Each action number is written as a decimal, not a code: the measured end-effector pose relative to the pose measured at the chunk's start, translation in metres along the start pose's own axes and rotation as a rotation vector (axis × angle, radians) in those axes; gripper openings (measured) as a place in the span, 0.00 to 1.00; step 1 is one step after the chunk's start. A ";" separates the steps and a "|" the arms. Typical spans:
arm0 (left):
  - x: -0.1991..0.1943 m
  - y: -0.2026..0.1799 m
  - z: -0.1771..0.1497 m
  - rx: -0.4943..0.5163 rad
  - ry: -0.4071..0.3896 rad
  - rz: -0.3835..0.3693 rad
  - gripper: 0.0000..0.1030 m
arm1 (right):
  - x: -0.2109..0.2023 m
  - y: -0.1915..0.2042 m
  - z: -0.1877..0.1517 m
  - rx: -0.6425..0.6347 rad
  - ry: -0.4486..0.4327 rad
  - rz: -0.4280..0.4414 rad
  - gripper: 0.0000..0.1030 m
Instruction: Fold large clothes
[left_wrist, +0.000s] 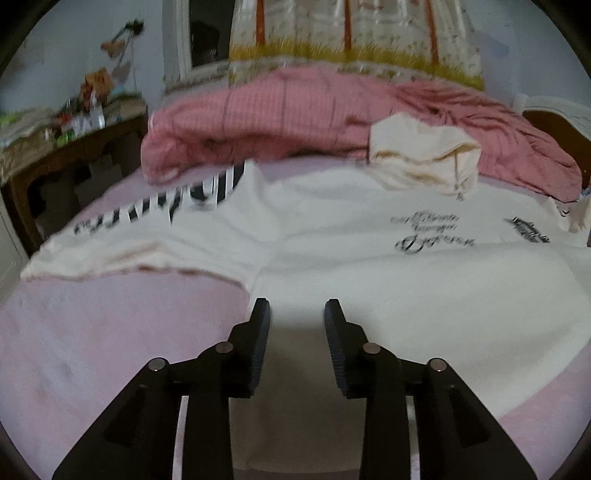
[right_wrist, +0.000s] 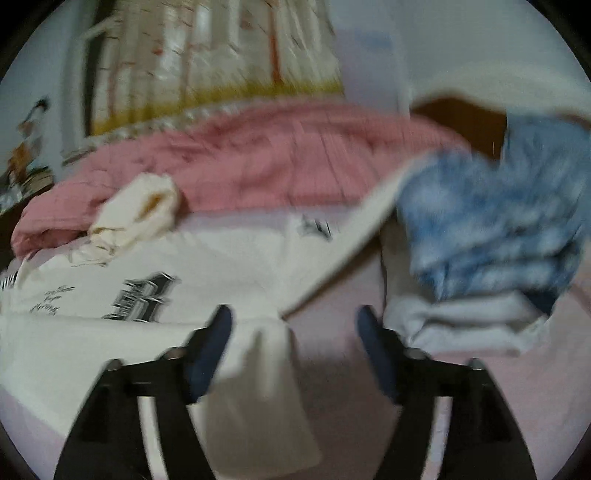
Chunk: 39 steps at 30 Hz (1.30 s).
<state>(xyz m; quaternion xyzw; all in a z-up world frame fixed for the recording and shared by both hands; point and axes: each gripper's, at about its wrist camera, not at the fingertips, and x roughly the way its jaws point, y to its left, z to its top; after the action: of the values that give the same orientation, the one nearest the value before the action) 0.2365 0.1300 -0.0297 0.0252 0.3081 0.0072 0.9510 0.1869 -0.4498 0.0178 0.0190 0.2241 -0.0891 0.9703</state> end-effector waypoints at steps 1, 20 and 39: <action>-0.008 -0.002 0.002 0.008 -0.034 0.010 0.34 | -0.015 0.009 0.003 -0.023 -0.035 0.009 0.79; -0.168 0.009 0.086 -0.001 -0.489 -0.096 1.00 | -0.167 0.125 0.053 -0.169 -0.372 -0.045 1.00; -0.051 0.150 0.128 -0.118 -0.395 -0.166 0.74 | -0.016 0.250 0.069 -0.024 -0.101 0.098 1.00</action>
<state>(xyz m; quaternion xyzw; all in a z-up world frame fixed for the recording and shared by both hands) 0.2709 0.2723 0.1113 -0.0552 0.1160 -0.0583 0.9900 0.2475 -0.2068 0.0862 0.0139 0.1748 -0.0397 0.9837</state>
